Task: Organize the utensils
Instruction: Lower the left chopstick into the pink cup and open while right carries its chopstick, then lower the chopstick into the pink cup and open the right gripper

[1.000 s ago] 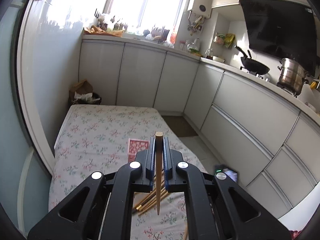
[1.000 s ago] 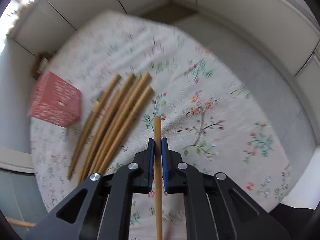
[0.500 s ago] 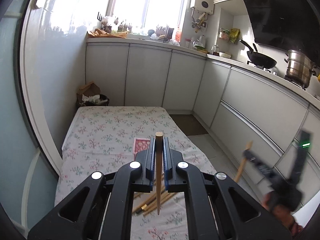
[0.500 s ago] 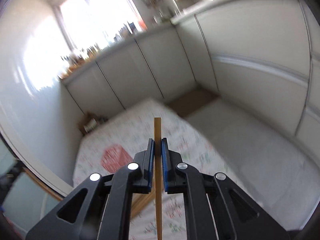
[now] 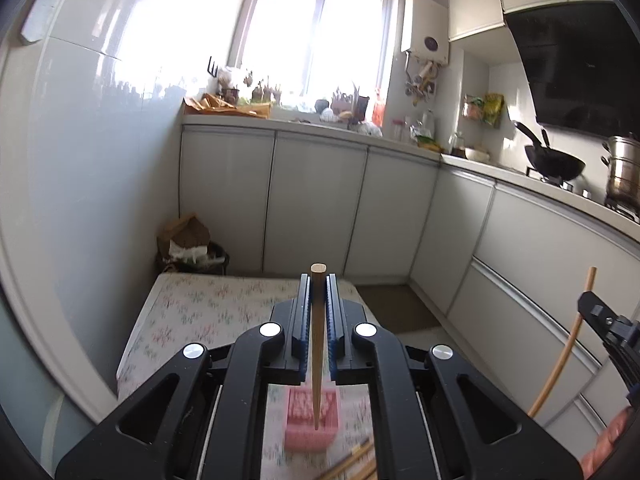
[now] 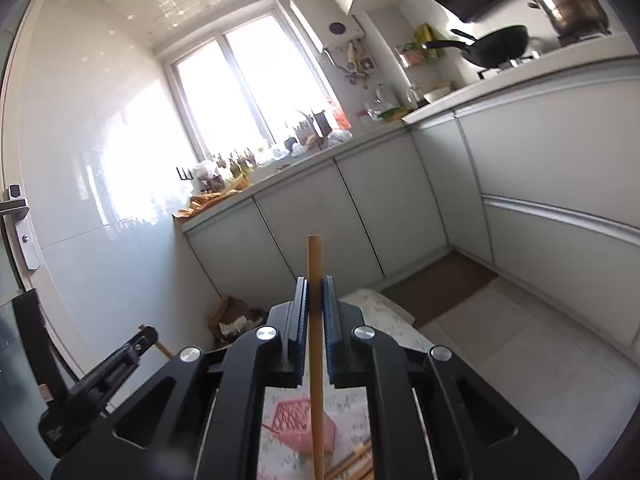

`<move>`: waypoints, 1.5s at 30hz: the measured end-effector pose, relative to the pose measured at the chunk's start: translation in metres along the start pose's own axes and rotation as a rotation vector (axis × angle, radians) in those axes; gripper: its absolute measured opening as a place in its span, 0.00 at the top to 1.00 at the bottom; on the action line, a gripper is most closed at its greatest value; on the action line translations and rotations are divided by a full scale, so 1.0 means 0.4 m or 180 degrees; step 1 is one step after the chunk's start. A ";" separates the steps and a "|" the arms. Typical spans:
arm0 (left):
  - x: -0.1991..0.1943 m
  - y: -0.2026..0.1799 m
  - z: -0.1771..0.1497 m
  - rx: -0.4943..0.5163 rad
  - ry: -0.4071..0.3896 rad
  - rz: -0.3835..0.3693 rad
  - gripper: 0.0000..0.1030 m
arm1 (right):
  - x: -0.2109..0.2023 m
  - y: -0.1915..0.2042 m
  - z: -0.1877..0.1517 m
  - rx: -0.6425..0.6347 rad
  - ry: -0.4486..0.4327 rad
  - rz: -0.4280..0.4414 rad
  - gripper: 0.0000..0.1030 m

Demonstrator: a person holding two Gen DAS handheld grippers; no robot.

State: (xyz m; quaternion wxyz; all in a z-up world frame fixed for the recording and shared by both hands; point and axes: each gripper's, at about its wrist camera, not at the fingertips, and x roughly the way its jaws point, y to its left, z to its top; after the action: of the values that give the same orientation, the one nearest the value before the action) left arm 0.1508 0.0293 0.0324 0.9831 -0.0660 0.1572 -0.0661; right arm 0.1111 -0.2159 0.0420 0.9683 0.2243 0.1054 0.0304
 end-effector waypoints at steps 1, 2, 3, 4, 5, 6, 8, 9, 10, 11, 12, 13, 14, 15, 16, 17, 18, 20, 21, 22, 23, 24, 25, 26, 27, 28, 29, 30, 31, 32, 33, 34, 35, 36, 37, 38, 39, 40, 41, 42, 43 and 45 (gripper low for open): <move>0.024 0.002 0.001 -0.0005 -0.0018 0.0007 0.94 | 0.025 0.005 0.003 -0.0011 -0.0012 0.0030 0.93; 0.047 0.004 0.000 -0.0002 -0.0018 0.0024 0.94 | 0.035 0.006 -0.003 -0.0021 -0.0017 0.0035 0.93; 0.074 0.007 -0.006 0.0005 0.0000 0.0044 0.94 | 0.051 0.009 -0.006 -0.0033 -0.0024 0.0038 0.93; 0.090 0.012 -0.013 -0.0003 0.0016 0.0043 0.93 | 0.072 0.011 -0.012 -0.0051 -0.0032 0.0044 0.93; 0.116 0.017 -0.027 -0.0017 0.0071 0.0039 0.93 | 0.089 0.013 -0.016 -0.0063 -0.0031 0.0047 0.93; 0.143 0.022 -0.046 -0.0034 0.0146 0.0042 0.93 | 0.107 0.015 -0.020 -0.0066 -0.0025 0.0049 0.93; 0.176 0.035 -0.079 -0.0079 0.0290 0.0021 0.81 | 0.130 0.020 -0.034 -0.0063 0.0004 0.0066 0.93; 0.180 0.041 -0.092 -0.0124 0.0335 -0.0004 0.69 | 0.138 0.023 -0.044 -0.0060 0.0011 0.0074 0.93; 0.176 0.050 -0.099 -0.0174 0.0335 -0.0037 0.67 | 0.152 0.028 -0.047 -0.0059 0.0006 0.0079 0.93; 0.158 0.062 -0.101 -0.0210 0.0282 -0.0039 0.67 | 0.162 0.033 -0.050 -0.0062 0.0002 0.0089 0.93; 0.137 0.072 -0.095 -0.0238 0.0210 -0.0028 0.67 | 0.176 0.040 -0.050 -0.0067 -0.0009 0.0102 0.93; 0.125 0.077 -0.087 -0.0256 0.0166 -0.0018 0.65 | 0.187 0.047 -0.052 -0.0071 -0.0026 0.0104 0.93; 0.097 0.092 -0.076 -0.0300 0.0072 0.0006 0.64 | 0.188 0.055 -0.061 -0.0072 -0.0042 0.0108 0.93; 0.080 0.104 -0.066 -0.0333 0.0012 0.0041 0.61 | 0.203 0.067 -0.062 -0.0081 -0.0070 0.0120 0.93; 0.064 0.117 -0.058 -0.0358 -0.0033 0.0090 0.54 | 0.209 0.077 -0.064 -0.0090 -0.0094 0.0121 0.93; 0.044 0.132 -0.052 -0.0392 -0.0078 0.0134 0.51 | 0.220 0.088 -0.064 -0.0101 -0.0129 0.0123 0.93; 0.028 0.149 -0.049 -0.0436 -0.0116 0.0137 0.47 | 0.230 0.100 -0.067 -0.0112 -0.0157 0.0133 0.93; 0.002 0.174 -0.045 -0.0485 -0.0168 0.0174 0.47 | 0.253 0.127 -0.074 -0.0164 -0.0245 0.0118 0.93; -0.007 0.184 -0.046 -0.0489 -0.0191 0.0207 0.47 | 0.264 0.138 -0.080 -0.0194 -0.0274 0.0112 0.93; -0.016 0.193 -0.047 -0.0488 -0.0212 0.0242 0.47 | 0.280 0.152 -0.090 -0.0228 -0.0284 0.0108 0.93; -0.022 0.203 -0.051 -0.0487 -0.0228 0.0273 0.46 | 0.293 0.163 -0.100 -0.0256 -0.0289 0.0102 0.93; -0.023 0.211 -0.055 -0.0487 -0.0223 0.0298 0.46 | 0.311 0.176 -0.117 -0.0300 -0.0289 0.0089 0.93; -0.023 0.219 -0.061 -0.0497 -0.0206 0.0314 0.46 | 0.322 0.183 -0.129 -0.0330 -0.0282 0.0084 0.93; -0.021 0.229 -0.069 -0.0526 -0.0179 0.0316 0.45 | 0.335 0.191 -0.145 -0.0361 -0.0271 0.0077 0.93; -0.017 0.239 -0.077 -0.0549 -0.0148 0.0321 0.45 | 0.348 0.195 -0.159 -0.0385 -0.0258 0.0067 0.93; -0.014 0.244 -0.082 -0.0558 -0.0128 0.0329 0.45 | 0.363 0.197 -0.179 -0.0413 -0.0244 0.0052 0.93; -0.011 0.254 -0.090 -0.0571 -0.0103 0.0350 0.45 | 0.377 0.196 -0.201 -0.0426 -0.0213 0.0034 0.93; -0.008 0.263 -0.095 -0.0585 -0.0081 0.0363 0.45 | 0.389 0.190 -0.222 -0.0410 -0.0166 0.0020 0.93; -0.007 0.269 -0.098 -0.0594 -0.0065 0.0368 0.45 | 0.396 0.181 -0.237 -0.0386 -0.0119 0.0018 0.93; -0.003 0.274 -0.101 -0.0596 -0.0048 0.0388 0.45 | 0.403 0.173 -0.260 -0.0357 -0.0046 0.0022 0.92; -0.001 0.277 -0.104 -0.0592 -0.0035 0.0403 0.45 | 0.405 0.170 -0.271 -0.0348 -0.0020 0.0019 0.90; -0.001 0.279 -0.106 -0.0590 -0.0026 0.0405 0.44 | 0.406 0.168 -0.285 -0.0348 0.0027 0.0005 0.88; 0.000 0.278 -0.109 -0.0581 -0.0011 0.0411 0.44 | 0.403 0.169 -0.290 -0.0355 0.0068 0.0006 0.85; 0.001 0.278 -0.110 -0.0571 -0.0004 0.0423 0.44 | 0.391 0.172 -0.289 -0.0395 0.0097 -0.0011 0.84; -0.003 0.276 -0.110 -0.0564 -0.0004 0.0447 0.43 | 0.376 0.178 -0.282 -0.0432 0.0094 -0.0011 0.80; -0.013 0.273 -0.111 -0.0579 -0.0011 0.0465 0.42 | 0.359 0.182 -0.271 -0.0452 0.0068 -0.0010 0.71; -0.022 0.271 -0.111 -0.0601 -0.0010 0.0471 0.40 | 0.327 0.187 -0.257 -0.0505 0.0031 -0.0058 0.64; -0.033 0.268 -0.111 -0.0619 -0.0005 0.0491 0.38 | 0.301 0.189 -0.242 -0.0532 0.0025 -0.0087 0.61; -0.053 0.259 -0.111 -0.0626 -0.0008 0.0518 0.37 | 0.267 0.187 -0.228 -0.0542 0.0024 -0.0103 0.56; -0.074 0.246 -0.111 -0.0609 -0.0012 0.0548 0.33 | 0.218 0.185 -0.217 -0.0580 0.0023 -0.0205 0.48; -0.087 0.237 -0.111 -0.0586 -0.0009 0.0576 0.28 | 0.181 0.181 -0.208 -0.0620 0.0011 -0.0306 0.43; -0.138 0.202 -0.118 -0.0517 -0.0013 0.0600 0.22 | 0.098 0.167 -0.201 -0.0675 -0.0020 -0.0474 0.25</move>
State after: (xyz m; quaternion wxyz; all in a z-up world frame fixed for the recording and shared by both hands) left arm 0.0926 0.1119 -0.0077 0.9767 -0.1304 0.1655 0.0396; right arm 0.1311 -0.1174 -0.0064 0.9865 0.1124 0.1149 -0.0314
